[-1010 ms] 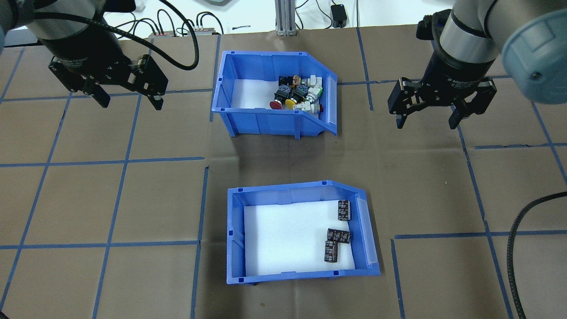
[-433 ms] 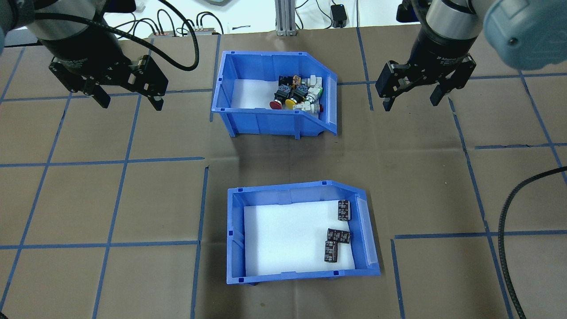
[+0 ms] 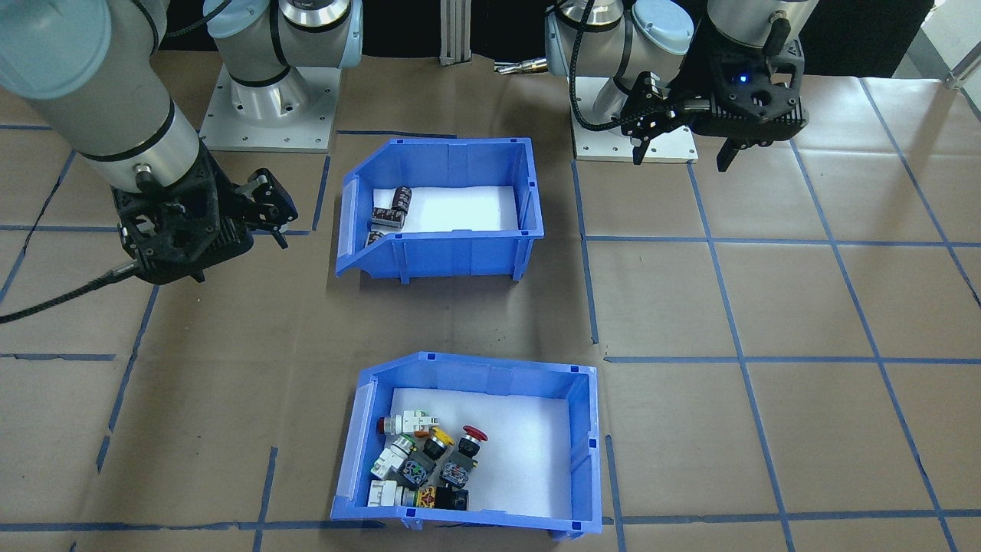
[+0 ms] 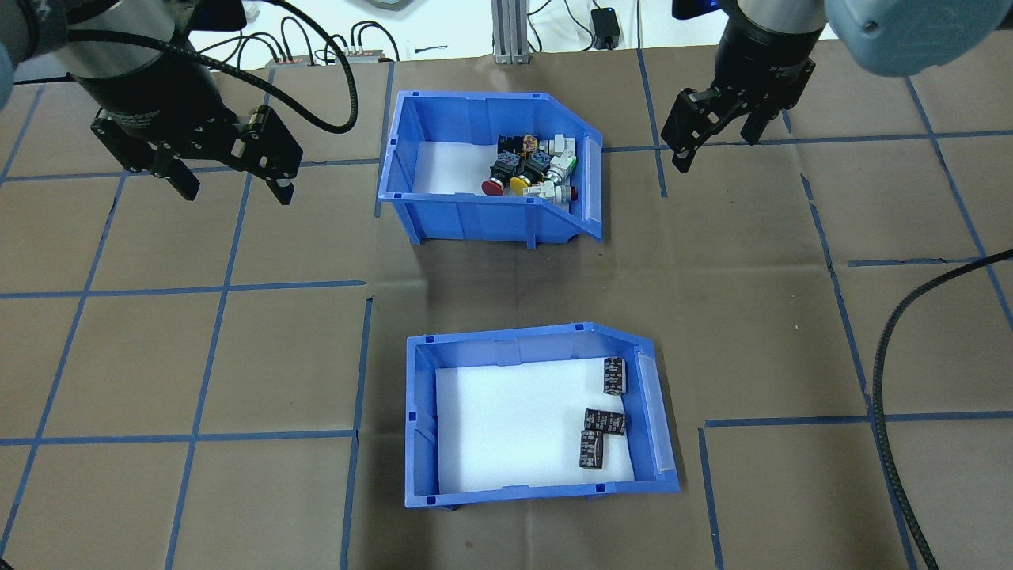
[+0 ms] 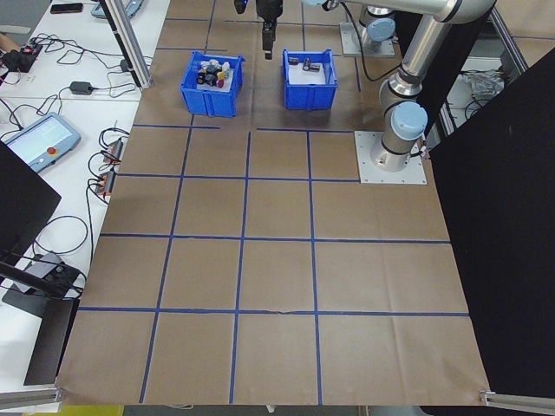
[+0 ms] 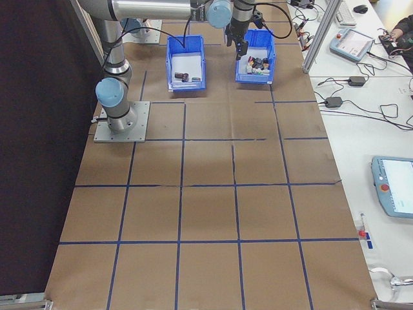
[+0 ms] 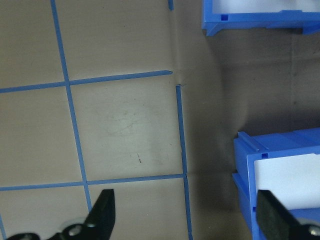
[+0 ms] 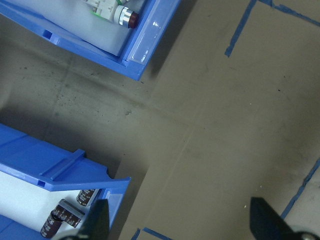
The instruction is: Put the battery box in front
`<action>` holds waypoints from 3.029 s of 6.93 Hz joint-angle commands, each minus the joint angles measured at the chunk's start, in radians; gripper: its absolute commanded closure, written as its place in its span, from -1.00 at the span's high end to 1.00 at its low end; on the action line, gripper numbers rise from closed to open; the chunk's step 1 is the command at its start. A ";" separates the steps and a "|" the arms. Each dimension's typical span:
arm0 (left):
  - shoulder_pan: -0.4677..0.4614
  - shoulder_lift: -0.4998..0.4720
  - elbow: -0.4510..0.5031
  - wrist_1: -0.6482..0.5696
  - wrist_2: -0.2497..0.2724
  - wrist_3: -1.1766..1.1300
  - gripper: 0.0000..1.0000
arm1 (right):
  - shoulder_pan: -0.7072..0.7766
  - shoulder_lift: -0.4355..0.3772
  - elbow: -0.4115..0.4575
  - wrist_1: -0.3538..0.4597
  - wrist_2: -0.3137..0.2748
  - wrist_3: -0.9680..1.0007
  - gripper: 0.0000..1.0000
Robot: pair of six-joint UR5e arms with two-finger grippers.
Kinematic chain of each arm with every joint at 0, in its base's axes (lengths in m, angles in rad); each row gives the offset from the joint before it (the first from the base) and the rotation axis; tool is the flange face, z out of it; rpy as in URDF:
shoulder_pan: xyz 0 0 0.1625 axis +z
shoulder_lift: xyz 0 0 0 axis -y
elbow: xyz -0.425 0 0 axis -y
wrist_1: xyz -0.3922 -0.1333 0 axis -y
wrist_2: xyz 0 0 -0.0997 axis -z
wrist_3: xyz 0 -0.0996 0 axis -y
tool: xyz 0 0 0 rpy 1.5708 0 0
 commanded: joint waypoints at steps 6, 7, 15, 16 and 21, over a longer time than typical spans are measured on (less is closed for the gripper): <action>-0.020 0.308 -0.397 0.016 -0.125 -0.940 0.99 | 0.309 0.369 -0.375 -0.032 -0.010 -0.389 1.00; -0.021 0.371 -0.477 0.016 -0.167 -1.130 0.99 | 0.365 0.405 -0.374 -0.131 -0.025 -0.391 1.00; -0.374 0.334 -0.757 0.394 -0.233 -1.981 0.88 | 0.453 0.473 -0.168 -0.356 -0.092 -0.409 1.00; -0.430 0.238 -0.755 0.570 -0.235 -2.073 0.91 | 0.453 0.469 -0.173 -0.359 -0.087 -0.409 0.97; -0.517 0.154 -0.758 0.647 -0.219 -2.132 0.91 | 0.453 0.461 -0.231 -0.364 -0.134 -0.423 -0.95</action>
